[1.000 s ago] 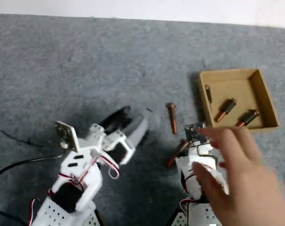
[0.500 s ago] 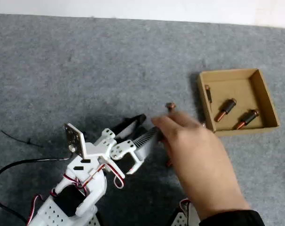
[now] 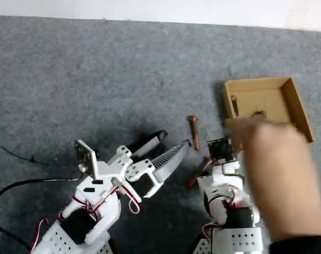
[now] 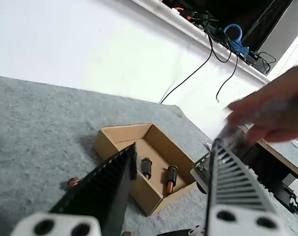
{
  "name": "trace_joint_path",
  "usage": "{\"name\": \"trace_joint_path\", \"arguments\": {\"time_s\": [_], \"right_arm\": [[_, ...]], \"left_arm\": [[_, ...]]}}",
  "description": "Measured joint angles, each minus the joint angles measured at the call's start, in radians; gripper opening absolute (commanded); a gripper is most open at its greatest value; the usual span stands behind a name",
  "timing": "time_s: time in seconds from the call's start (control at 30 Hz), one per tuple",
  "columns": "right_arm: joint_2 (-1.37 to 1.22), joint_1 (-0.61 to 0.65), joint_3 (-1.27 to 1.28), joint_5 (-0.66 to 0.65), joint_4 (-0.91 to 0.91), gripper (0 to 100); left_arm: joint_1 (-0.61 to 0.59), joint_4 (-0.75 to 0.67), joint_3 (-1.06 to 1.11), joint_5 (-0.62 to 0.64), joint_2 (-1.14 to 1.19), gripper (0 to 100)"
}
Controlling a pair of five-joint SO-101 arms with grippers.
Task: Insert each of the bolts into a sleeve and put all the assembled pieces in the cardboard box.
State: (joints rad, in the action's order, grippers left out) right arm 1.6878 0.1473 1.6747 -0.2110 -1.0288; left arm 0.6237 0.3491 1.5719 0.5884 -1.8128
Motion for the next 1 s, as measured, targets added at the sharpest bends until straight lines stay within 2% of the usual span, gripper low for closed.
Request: {"name": "trace_joint_path", "arguments": {"time_s": [0.4,0.7,1.0], "right_arm": [[0.029,0.0,0.0,0.0,0.0,20.6],[0.029,0.0,0.0,0.0,0.0,20.6],[0.029,0.0,0.0,0.0,0.0,20.6]], "left_arm": [[-0.011,0.0,0.006,0.0,0.0,23],[-0.301,0.0,0.078,0.0,0.0,23],[-0.451,0.0,0.104,0.0,0.002,23]]}}
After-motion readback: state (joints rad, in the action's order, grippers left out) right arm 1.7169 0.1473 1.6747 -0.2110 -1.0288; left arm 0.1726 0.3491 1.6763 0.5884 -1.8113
